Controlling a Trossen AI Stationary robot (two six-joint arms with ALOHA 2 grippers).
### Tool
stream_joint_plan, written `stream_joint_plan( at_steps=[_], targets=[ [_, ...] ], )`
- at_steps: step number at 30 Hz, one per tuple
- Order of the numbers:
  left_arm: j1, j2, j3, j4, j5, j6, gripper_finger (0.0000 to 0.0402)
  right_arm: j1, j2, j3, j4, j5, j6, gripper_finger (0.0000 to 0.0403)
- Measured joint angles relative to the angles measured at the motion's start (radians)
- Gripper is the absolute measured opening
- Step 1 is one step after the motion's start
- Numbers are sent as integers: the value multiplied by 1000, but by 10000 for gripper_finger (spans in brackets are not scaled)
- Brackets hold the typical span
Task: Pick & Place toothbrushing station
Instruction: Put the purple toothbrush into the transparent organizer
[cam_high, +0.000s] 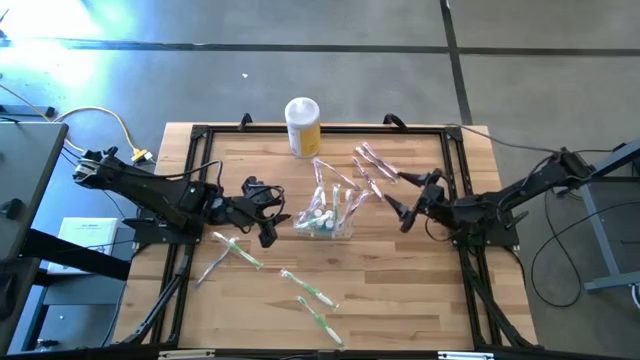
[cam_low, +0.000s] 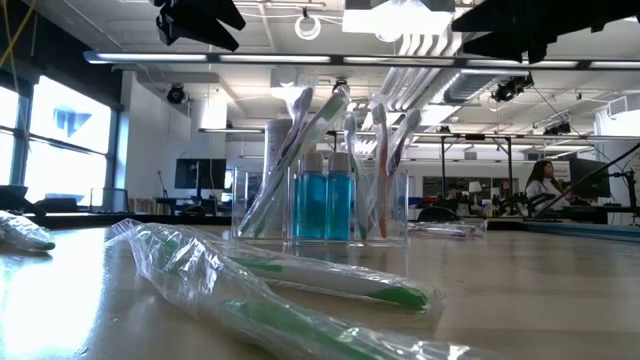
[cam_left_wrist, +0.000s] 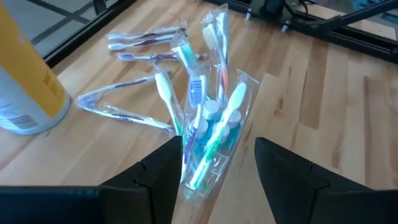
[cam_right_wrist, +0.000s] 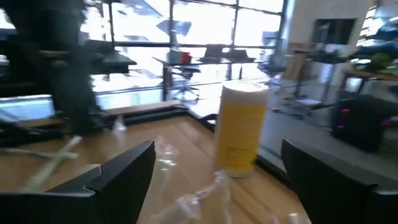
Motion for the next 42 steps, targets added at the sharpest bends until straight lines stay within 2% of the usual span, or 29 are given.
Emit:
stream_joint_plan(
  at_steps=[4, 8, 12, 15, 20, 26, 30, 36, 42],
  targets=[
    [2, 26, 0, -6, -15, 17, 195, -28, -3, -1, -48, -132, 55, 341],
    [2, 37, 0, -5, -12, 14, 195, -52, -1, 5, -89, -142, 85, 341],
    [2, 48, -1, -9, 45, -22, 195, -76, -14, 103, -468, -195, 266, 341],
    [2, 46, 0, -3, 62, -22, 195, -135, 8, 196, -725, -223, 369, 341],
    [3, 46, 0, -4, 46, -13, 195, -327, 58, 328, -958, -379, 373, 341],
    [2, 46, 0, -4, 39, -20, 195, -601, 126, 345, -993, -624, 257, 341],
    [2, 46, 0, -4, 40, -23, 195, -801, 216, 345, -996, -744, 255, 341],
    [2, 46, 0, -5, 52, -16, 195, -1017, 422, 345, -941, -792, 229, 341],
    [2, 46, 0, -15, 60, -16, 195, -1115, 610, 344, -847, -809, 183, 341]
  ],
)
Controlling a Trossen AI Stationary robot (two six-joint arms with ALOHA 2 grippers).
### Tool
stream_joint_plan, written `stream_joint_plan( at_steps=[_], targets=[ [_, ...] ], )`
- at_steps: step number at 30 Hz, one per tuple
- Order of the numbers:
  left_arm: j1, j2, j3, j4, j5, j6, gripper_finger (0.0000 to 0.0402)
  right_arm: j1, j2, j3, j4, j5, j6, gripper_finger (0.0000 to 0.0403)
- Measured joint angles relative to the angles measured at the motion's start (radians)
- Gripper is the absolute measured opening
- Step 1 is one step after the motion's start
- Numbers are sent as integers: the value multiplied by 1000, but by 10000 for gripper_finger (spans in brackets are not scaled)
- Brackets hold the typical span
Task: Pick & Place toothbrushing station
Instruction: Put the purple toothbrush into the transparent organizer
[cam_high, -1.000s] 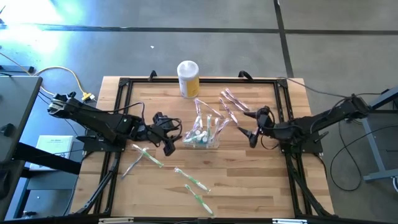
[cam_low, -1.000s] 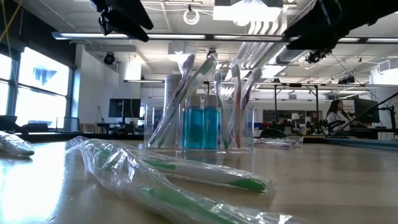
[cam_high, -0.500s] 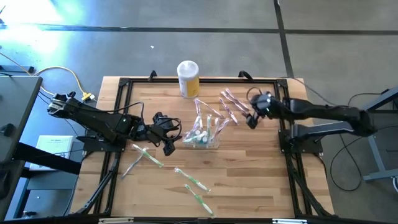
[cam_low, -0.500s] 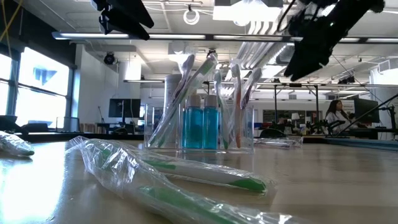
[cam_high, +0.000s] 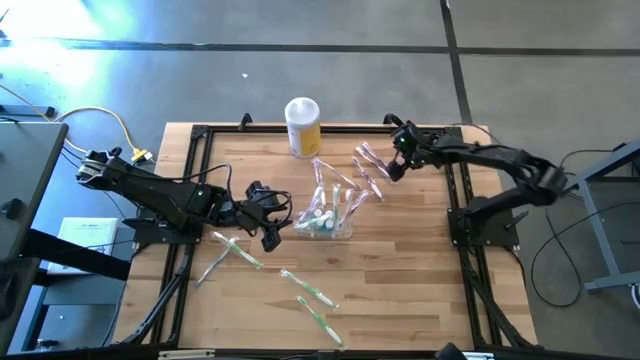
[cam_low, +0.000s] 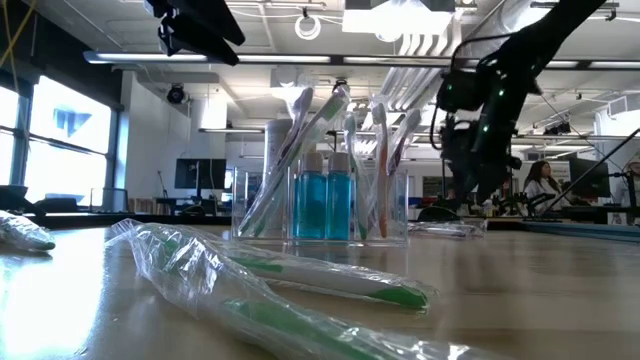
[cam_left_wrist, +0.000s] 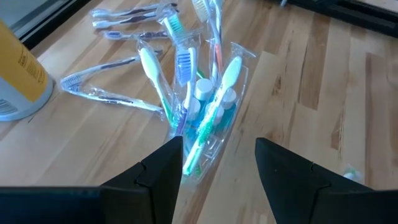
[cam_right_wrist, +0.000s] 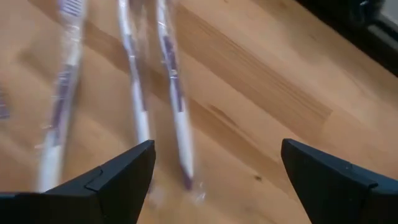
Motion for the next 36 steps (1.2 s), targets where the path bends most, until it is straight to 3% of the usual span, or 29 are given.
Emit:
stream_joint_plan(
  at_steps=[11, 18, 23, 32, 36],
  targets=[
    [0, 0, 0, -6, -3, 0, 195, -6, 205, 0, 149, 28, -34, 341],
    [0, 0, 0, -6, -4, 0, 195, 33, 236, 3, 164, 71, -57, 321],
    [0, 0, 0, -6, -4, 0, 195, 34, 239, 3, 162, 52, -37, 246],
    [0, 0, 0, -7, -4, -1, 195, 35, 241, 3, 141, 21, -36, 24],
    [0, 0, 0, -8, -6, -3, 195, 36, 241, 3, 133, 73, -6, 20]
  ],
)
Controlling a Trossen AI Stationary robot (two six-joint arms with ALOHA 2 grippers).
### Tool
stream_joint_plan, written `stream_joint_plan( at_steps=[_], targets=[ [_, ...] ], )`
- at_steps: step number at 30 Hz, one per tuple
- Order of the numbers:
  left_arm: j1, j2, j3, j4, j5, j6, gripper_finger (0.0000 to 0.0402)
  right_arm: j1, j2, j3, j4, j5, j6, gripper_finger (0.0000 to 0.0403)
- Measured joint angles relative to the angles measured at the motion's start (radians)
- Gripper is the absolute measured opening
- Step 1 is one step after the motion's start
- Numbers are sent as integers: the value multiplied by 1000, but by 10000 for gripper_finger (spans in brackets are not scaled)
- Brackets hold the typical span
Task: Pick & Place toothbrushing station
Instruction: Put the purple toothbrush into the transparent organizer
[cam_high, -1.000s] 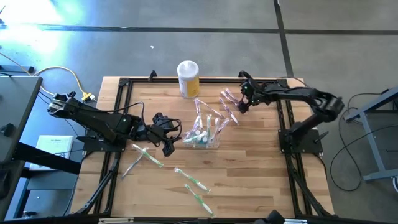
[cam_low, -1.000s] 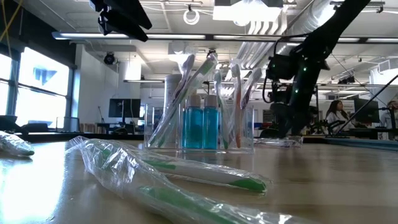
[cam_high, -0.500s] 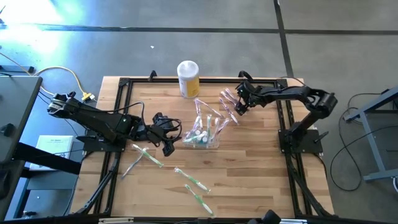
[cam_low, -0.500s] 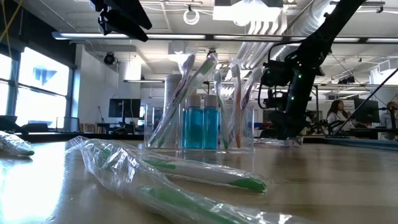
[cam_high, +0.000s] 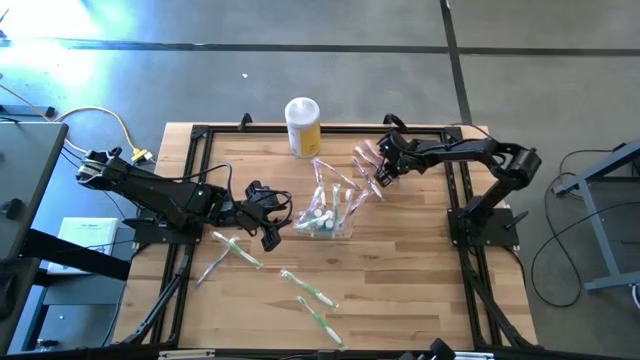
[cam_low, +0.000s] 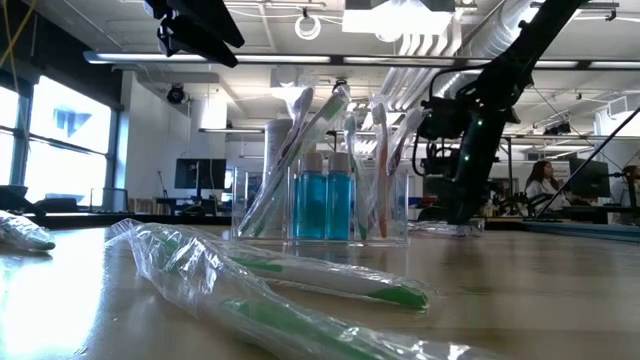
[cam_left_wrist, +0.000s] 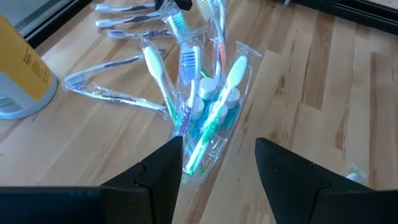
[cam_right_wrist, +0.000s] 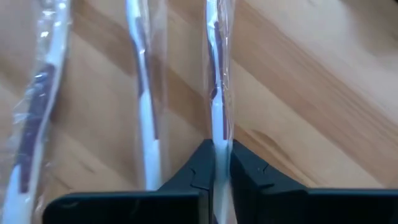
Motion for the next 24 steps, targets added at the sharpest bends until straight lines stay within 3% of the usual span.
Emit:
stream_joint_plan(
  at_steps=[5, 12, 24],
  targets=[
    [0, 0, 0, 0, -1, 1, 195, 33, -22, -2, -18, 63, -6, 18],
    [0, 20, 0, 0, -34, 5, 195, 169, -151, -4, -107, 319, -11, 17],
    [0, 46, 1, 9, -38, 4, 195, 585, -546, -4, -325, 566, 173, 18]
  ],
)
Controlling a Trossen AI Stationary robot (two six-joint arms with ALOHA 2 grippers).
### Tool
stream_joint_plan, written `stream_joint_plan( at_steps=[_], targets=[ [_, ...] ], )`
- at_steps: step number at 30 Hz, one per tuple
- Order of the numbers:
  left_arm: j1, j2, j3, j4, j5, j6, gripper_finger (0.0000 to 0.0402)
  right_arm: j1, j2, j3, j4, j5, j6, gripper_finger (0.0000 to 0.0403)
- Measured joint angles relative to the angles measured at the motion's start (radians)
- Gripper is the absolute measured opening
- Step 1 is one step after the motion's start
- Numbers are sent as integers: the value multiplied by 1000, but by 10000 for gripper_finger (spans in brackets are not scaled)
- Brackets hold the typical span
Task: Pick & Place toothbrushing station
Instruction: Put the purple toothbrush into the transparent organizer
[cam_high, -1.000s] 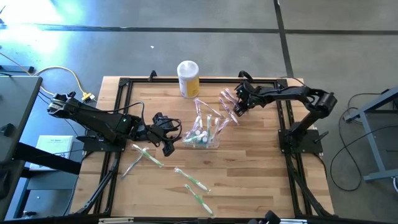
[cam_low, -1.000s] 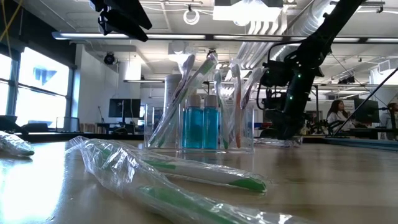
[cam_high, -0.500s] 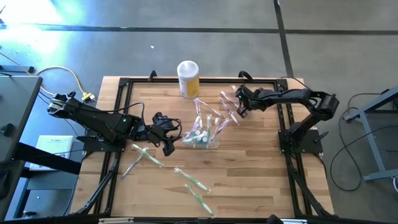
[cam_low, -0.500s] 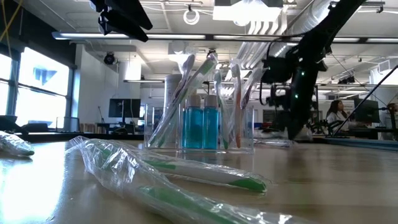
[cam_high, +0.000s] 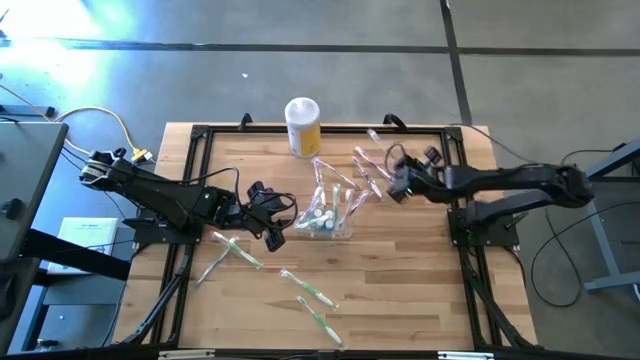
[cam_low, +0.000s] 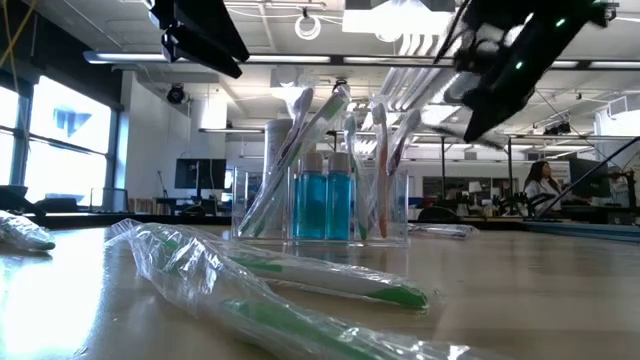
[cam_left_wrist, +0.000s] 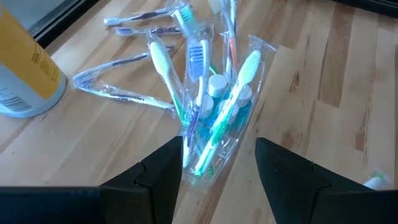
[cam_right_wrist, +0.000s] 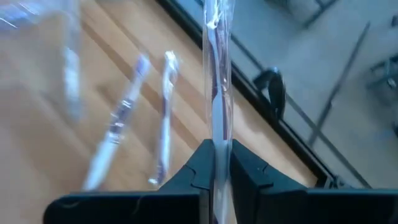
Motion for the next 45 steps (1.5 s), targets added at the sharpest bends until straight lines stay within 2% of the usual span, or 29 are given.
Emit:
stream_joint_plan(
  at_steps=[6, 11, 15, 19, 22, 27, 33, 37, 45],
  targets=[
    [0, 0, 0, 39, -4, 6, 195, 291, -121, 0, -78, 86, 158, 17],
    [-30, 0, 0, 162, -17, 111, 195, 550, -122, 0, 11, 179, 197, 17],
    [-81, 17, 0, 301, -59, 235, 195, 727, -73, 1, 205, 293, 75, 17],
    [-123, 75, 0, 508, -84, 397, 195, 837, 1, 1, 473, 368, -133, 17],
    [-137, 154, 0, 680, -63, 513, 195, 856, 71, 2, 670, 368, -300, 17],
    [-138, 287, -1, 913, -6, 714, 195, 830, 197, 2, 902, 273, -474, 17],
    [-128, 339, -1, 1047, -18, 758, 195, 810, 304, 2, 1114, 213, -637, 17],
    [-124, 352, -1, 1098, 69, 780, 195, 793, 326, 2, 1183, 197, -694, 17],
    [-103, 354, 0, 1114, 77, 756, 195, 732, 326, 2, 1192, 88, -666, 17]
  ],
)
